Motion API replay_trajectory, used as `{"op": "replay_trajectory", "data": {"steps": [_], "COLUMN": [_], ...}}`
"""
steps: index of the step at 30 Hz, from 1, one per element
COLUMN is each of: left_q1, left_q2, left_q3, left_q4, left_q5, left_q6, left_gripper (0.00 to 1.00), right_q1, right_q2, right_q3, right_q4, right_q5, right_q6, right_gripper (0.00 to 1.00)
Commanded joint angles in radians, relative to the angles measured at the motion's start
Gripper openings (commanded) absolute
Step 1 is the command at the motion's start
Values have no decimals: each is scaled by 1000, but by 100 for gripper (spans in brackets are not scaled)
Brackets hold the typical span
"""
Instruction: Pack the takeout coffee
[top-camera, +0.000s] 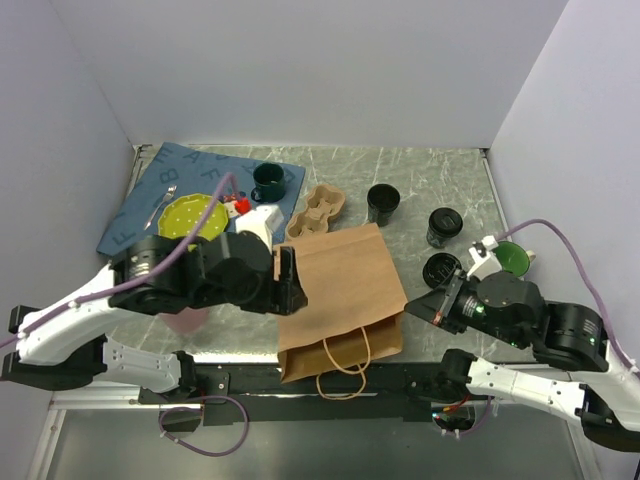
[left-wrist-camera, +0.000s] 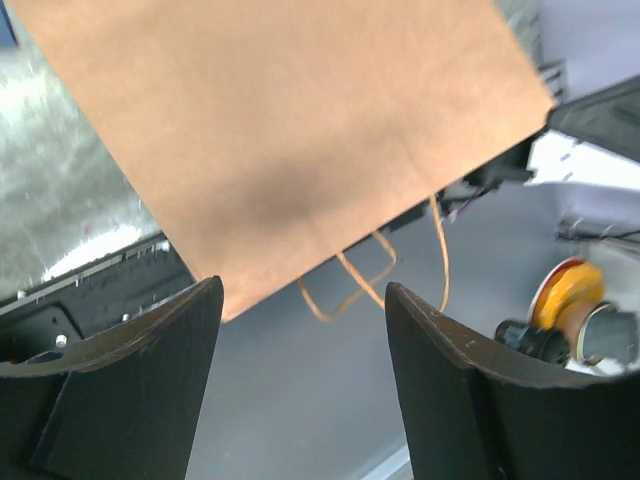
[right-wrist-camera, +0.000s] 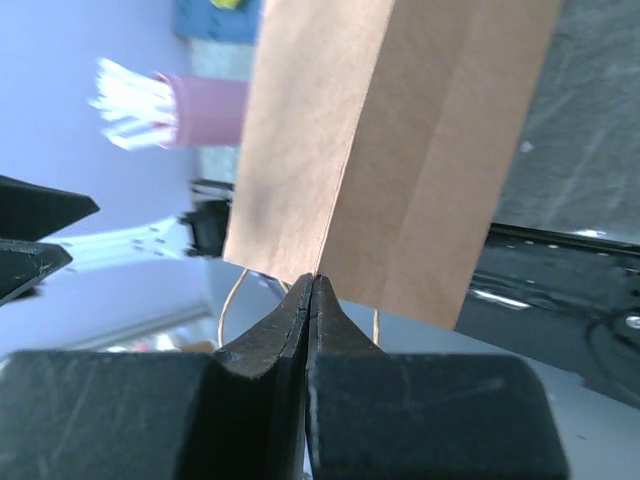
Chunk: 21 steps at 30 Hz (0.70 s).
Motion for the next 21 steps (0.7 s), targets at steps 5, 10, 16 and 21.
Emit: {"op": "replay_trajectory", "data": {"steps": [5,10,16,21], "left_q1": [26,28,26,26], "left_q2": [9,13,64,139], "left_q3": [138,124,112,98], "left_q4": [-24,-25,-25,-9], "left_q5": [-2,46,72,55], "left_q6": [94,110,133,165], "left_gripper": [72,72,71,72], "right_q1": [5,4,4,5], "right_q2": [-58,-107,-145,-188], "right_q3": [74,85,79,39], "right_q4": [-41,-80,-193,-235], "right_q5": [123,182,260,333], "right_q6": [235,358,500,560], "right_gripper": [0,0,0,0]}}
